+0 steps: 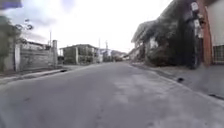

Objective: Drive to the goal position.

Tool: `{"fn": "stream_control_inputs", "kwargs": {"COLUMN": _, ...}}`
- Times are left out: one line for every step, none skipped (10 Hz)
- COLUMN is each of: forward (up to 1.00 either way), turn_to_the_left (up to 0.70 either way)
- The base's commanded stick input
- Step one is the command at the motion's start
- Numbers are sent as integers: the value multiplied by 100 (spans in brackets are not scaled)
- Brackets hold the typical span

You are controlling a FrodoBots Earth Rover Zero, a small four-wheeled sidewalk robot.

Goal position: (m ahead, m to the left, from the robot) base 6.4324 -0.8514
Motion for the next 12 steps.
{"fn": "stream_control_inputs", "kwargs": {"forward": 100, "turn_to_the_left": -34}}
{"fn": "stream_control_inputs", "kwargs": {"forward": 100, "turn_to_the_left": -34}}
{"fn": "stream_control_inputs", "kwargs": {"forward": 100, "turn_to_the_left": -34}}
{"fn": "stream_control_inputs", "kwargs": {"forward": 100, "turn_to_the_left": -34}}
{"fn": "stream_control_inputs", "kwargs": {"forward": 100, "turn_to_the_left": -34}}
{"fn": "stream_control_inputs", "kwargs": {"forward": 100, "turn_to_the_left": 6}}
{"fn": "stream_control_inputs", "kwargs": {"forward": 100, "turn_to_the_left": 6}}
{"fn": "stream_control_inputs", "kwargs": {"forward": 100, "turn_to_the_left": 6}}
{"fn": "stream_control_inputs", "kwargs": {"forward": 100, "turn_to_the_left": -3}}
{"fn": "stream_control_inputs", "kwargs": {"forward": 100, "turn_to_the_left": -34}}
{"fn": "stream_control_inputs", "kwargs": {"forward": 100, "turn_to_the_left": -34}}
{"fn": "stream_control_inputs", "kwargs": {"forward": 100, "turn_to_the_left": -34}}
